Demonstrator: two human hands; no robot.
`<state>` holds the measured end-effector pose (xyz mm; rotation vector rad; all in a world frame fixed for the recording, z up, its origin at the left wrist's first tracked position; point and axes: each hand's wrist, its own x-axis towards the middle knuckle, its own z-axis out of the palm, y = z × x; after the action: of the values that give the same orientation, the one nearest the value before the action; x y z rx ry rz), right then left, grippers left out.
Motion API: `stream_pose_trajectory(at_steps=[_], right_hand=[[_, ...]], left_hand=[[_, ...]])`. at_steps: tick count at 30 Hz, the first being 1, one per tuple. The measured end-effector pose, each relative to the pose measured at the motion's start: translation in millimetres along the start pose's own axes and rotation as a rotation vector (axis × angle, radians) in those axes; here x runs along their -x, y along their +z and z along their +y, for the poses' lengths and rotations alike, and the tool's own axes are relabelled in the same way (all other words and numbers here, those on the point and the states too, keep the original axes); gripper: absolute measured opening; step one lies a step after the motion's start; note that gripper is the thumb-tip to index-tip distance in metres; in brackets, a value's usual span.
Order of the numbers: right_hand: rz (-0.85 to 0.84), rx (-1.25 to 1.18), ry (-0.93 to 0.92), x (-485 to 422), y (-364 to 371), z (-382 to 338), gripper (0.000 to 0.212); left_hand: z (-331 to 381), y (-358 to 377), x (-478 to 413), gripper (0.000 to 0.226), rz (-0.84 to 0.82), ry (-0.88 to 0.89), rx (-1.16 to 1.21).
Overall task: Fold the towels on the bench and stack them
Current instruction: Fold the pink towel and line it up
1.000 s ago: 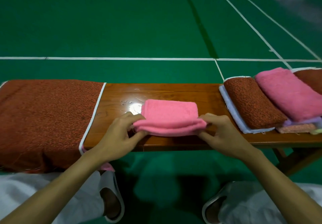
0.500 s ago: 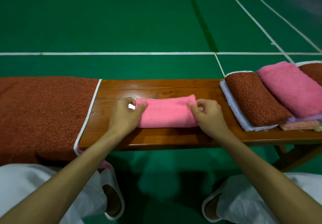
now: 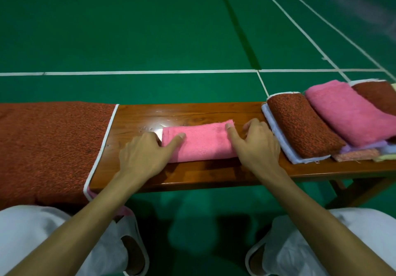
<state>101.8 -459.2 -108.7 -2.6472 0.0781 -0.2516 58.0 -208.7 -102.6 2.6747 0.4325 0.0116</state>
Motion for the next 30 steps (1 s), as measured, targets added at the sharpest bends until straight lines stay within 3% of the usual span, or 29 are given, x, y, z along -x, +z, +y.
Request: stream_pose_trajectory(at_steps=[2, 8, 11, 14, 17, 20, 25, 30], right_hand=[[-0.121, 0.082, 0.043, 0.0, 4.1, 1.6, 0.065], [-0.209, -0.01, 0.057, -2.0, 5.0, 0.3, 0.054], [-0.266, -0.173, 0.062, -3.6, -2.3, 3.3, 0.044], [-0.299, -0.494, 0.118, -4.9, -3.7, 1.9, 0.034], [-0.255, -0.869, 0.185, -6.2, -9.6, -3.3, 0.019], [-0.196, -1.034, 0.184, -7.5, -14.5, -3.9, 0.029], [-0.139, -0.942, 0.0, -9.1, -25.4, 5.1, 0.053], [0.024, -0.839, -0.048, -15.2, -49.1, 18.5, 0.035]], left_hand=[[8.5, 3.9, 7.6, 0.078, -0.004, 0.01, -0.029], [17.3, 16.4, -1.5, 0.051, -0.11, 0.026, 0.176], [18.2, 15.1, -5.2, 0.037, -0.203, -0.067, 0.475], [28.3, 2.2, -8.2, 0.021, -0.318, -0.157, 0.92], [35.6, -7.1, -14.2, 0.036, -0.33, -0.253, 1.216], [41.5, -5.2, -20.8, 0.042, -0.264, -0.279, 1.266], [61.5, 2.0, -41.0, 0.056, -0.189, -0.251, 1.279], [104.2, 4.9, -57.2, 0.055, -0.19, -0.208, 1.291]])
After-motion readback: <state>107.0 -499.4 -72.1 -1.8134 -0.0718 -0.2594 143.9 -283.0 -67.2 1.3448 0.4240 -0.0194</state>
